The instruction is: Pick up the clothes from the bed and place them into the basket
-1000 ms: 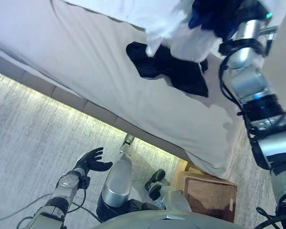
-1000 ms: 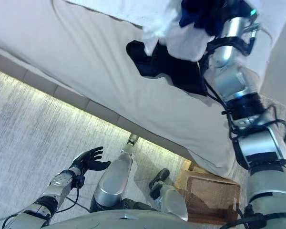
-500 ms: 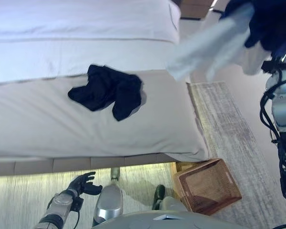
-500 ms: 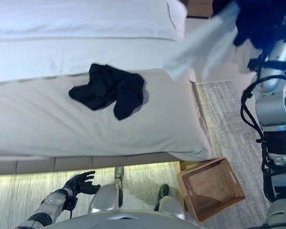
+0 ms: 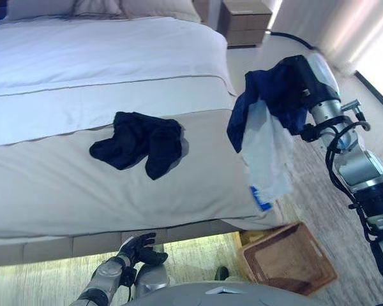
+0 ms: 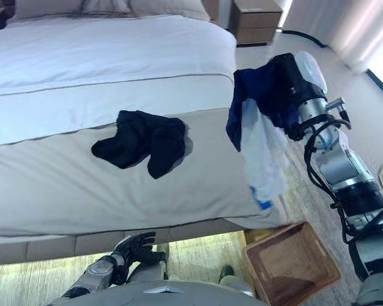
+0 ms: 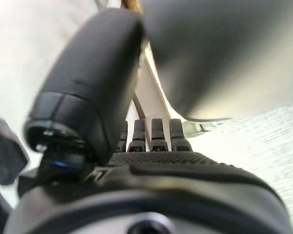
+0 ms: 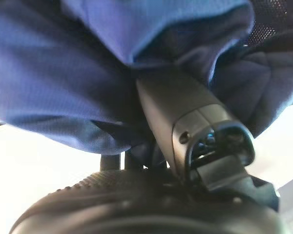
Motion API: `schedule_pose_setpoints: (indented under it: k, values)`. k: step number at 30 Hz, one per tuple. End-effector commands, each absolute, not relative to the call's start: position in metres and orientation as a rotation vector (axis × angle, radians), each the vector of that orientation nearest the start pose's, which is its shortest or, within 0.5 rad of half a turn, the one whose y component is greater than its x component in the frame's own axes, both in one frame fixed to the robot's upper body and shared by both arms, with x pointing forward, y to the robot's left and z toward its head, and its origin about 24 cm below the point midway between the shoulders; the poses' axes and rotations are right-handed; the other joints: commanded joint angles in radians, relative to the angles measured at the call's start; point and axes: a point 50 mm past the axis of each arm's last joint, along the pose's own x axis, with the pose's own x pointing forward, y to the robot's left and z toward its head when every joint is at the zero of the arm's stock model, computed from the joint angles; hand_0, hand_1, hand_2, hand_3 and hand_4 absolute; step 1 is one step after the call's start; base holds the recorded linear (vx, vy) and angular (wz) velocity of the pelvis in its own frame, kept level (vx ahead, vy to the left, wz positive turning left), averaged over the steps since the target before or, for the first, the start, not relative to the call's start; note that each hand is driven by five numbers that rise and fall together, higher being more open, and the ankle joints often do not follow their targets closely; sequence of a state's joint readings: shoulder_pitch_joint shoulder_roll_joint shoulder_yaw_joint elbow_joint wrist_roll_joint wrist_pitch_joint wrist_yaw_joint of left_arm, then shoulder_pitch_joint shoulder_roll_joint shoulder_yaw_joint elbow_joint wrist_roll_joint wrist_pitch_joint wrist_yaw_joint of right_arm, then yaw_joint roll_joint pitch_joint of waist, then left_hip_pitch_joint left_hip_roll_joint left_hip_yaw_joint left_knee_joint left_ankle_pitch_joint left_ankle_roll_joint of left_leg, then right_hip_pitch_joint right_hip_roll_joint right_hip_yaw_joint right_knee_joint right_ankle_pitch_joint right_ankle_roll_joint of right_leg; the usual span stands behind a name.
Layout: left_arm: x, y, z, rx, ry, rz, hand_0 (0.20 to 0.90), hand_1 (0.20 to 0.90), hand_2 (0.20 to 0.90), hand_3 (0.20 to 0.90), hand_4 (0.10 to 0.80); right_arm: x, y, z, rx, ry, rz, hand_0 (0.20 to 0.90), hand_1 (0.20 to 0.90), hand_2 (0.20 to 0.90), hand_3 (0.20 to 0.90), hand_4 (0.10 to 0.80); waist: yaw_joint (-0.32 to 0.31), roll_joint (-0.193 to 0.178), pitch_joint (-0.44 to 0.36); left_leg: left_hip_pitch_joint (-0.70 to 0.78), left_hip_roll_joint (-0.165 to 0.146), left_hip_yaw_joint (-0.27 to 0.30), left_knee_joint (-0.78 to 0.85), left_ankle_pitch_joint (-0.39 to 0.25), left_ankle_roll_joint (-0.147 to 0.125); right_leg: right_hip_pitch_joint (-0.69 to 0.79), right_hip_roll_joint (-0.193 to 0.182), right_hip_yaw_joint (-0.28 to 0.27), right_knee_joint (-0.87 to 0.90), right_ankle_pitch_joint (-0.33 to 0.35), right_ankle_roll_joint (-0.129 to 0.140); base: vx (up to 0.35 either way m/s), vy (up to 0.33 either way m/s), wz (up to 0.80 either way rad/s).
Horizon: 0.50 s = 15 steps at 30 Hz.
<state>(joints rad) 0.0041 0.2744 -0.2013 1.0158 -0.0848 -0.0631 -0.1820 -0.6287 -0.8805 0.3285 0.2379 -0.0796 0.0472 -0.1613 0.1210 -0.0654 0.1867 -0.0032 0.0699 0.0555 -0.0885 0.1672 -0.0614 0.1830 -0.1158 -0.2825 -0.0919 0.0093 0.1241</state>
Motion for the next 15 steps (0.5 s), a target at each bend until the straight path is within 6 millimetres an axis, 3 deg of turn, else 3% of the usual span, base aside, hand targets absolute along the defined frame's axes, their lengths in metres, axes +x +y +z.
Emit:
schedule_pose_setpoints:
  k: [1,11,12,13,14,15]
  values:
    - [0.114,0.241,-0.147,0.304,1.116,-0.196,0.9,0.9,0.9,0.9,0.8,0.338,-0.226,0.322,-0.937,-0.734,-0.259,0.3,0.3,0.3,0.2,0.1,0.071,-0.05,-0.055,0.078,-0.073,0.001,0.009,-0.185,0.044,-0.041,0.026,-0.073,0.029,-0.015,-0.045,-0.005,0.063,0.42]
    - [0.104,0.257,-0.146,0.278,1.167,-0.116,0.9,0.9,0.9,0.9,0.8,0.355,-0.222,0.301,-0.993,-0.57,-0.22,0.3,0.3,0.3,0.2,0.1,0.114,-0.032,-0.054,0.086,-0.088,-0.047,0.005,-0.177,0.046,-0.019,0.009,-0.121,0.051,-0.033,-0.047,0.014,0.081,0.28]
    - [0.104,0.255,-0.147,0.273,1.165,-0.122,0.9,0.9,0.9,0.9,0.8,0.359,-0.224,0.294,-0.999,-0.522,-0.215,0.385,0.385,0.385,0.299,0.199,0.119,-0.029,-0.055,0.085,-0.09,-0.055,0.001,-0.174,0.046,-0.016,0.009,-0.126,0.052,-0.034,-0.047,0.009,0.057,0.11]
    - [0.104,0.255,-0.147,0.27,1.164,-0.125,0.9,0.9,0.9,0.9,0.8,0.361,-0.225,0.291,-0.997,-0.499,-0.21,0.754,0.754,0.754,0.73,0.63,0.122,-0.027,-0.055,0.084,-0.09,-0.058,0.001,-0.173,0.045,-0.015,0.008,-0.128,0.052,-0.035,-0.047,0.007,0.056,0.18]
    - [0.104,0.254,-0.147,0.268,1.161,-0.129,0.9,0.9,0.9,0.9,0.8,0.363,-0.225,0.288,-1.006,-0.471,-0.198,0.9,0.9,0.9,0.9,0.8,0.125,-0.027,-0.054,0.083,-0.091,-0.061,0.001,-0.172,0.045,-0.013,0.007,-0.132,0.052,-0.035,-0.046,0.005,0.038,0.19]
    - [0.104,0.254,-0.147,0.267,1.159,-0.132,0.9,0.9,0.9,0.9,0.8,0.365,-0.225,0.285,-1.009,-0.455,-0.191,0.9,0.9,0.9,0.9,0.8,0.128,-0.027,-0.053,0.082,-0.091,-0.063,0.001,-0.172,0.045,-0.013,0.007,-0.134,0.052,-0.035,-0.046,0.003,0.032,0.17]
